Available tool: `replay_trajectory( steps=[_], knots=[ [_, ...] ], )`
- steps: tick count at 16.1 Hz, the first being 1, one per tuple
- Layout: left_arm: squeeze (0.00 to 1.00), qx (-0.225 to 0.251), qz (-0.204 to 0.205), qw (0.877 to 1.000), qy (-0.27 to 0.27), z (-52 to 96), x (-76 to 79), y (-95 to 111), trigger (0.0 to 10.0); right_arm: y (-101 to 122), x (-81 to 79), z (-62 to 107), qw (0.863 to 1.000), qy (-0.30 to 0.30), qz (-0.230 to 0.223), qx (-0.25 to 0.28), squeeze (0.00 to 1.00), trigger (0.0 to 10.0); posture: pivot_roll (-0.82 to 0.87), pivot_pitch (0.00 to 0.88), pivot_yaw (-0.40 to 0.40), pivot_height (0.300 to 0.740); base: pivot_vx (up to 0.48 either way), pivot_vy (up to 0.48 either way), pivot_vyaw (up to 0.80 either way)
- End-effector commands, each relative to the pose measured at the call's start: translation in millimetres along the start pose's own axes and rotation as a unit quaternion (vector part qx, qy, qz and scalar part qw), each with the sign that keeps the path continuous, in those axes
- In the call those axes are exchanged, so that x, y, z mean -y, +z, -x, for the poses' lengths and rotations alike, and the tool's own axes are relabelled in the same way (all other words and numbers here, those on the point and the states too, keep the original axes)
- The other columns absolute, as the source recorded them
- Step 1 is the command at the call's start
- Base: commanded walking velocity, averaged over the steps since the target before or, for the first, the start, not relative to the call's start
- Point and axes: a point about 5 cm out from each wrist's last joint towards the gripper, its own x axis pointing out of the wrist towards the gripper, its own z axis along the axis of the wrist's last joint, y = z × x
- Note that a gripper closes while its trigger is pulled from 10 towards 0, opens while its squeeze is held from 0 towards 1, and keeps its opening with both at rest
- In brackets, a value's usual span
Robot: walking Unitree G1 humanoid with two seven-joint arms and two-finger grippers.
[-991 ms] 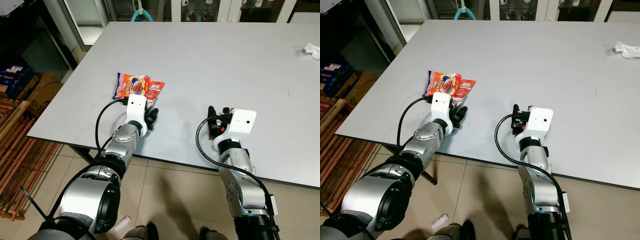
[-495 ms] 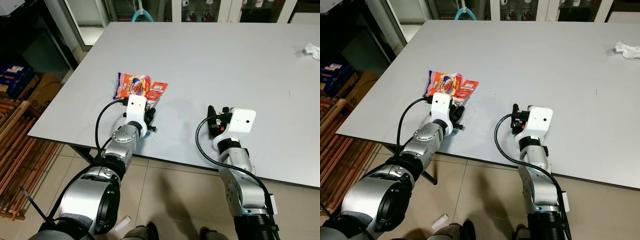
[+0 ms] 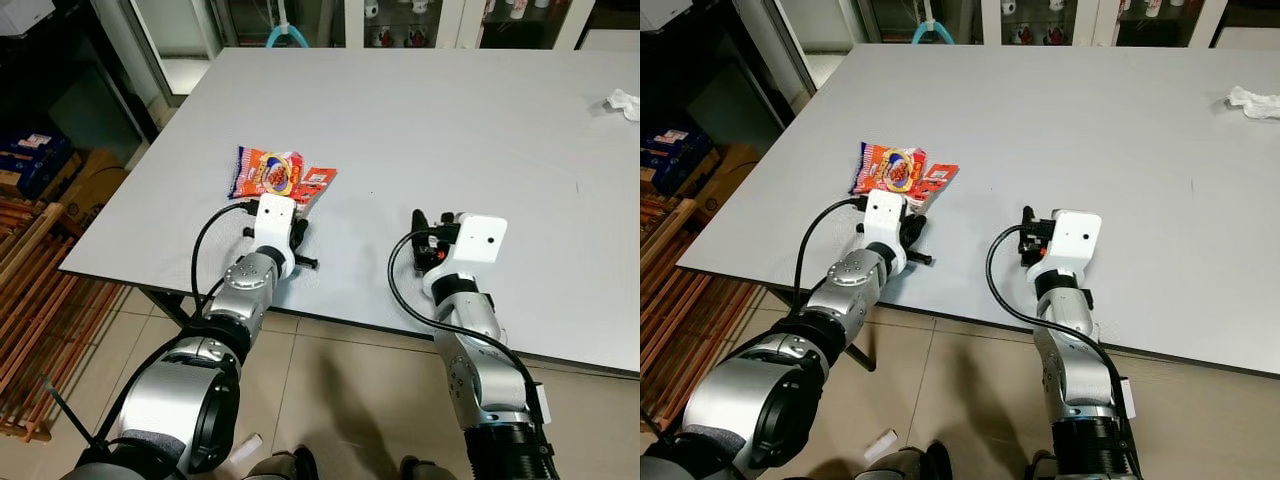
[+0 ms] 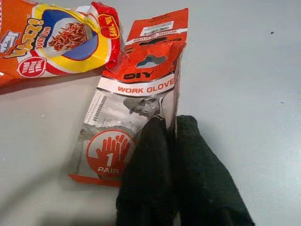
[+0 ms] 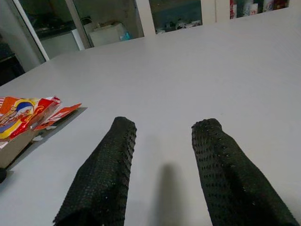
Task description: Picking trash to rubbish bin
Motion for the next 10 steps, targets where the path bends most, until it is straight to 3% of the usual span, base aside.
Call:
replay_trajectory(
  steps=[1, 10],
  knots=[
    [0.0, -0.04, -0.003, 0.999, -0.006, 5.3, 0.2, -20, 0.0, -1, -5.4, -2.1, 1.0, 0.006, -0.003, -0.002, 0.0, 10.0, -0.09, 0.091, 0.148, 0.74, 0.0, 0.0, 0.0],
    [0.0, -0.014, -0.019, 1.0, 0.011, 2.9, -5.5, -7, 0.0, 2, -8.2, -8.9, 1.0, 0.012, -0.003, 0.003, 0.0, 10.0, -0.09, 0.072, 0.141, 0.74, 0.0, 0.0, 0.0]
  ],
)
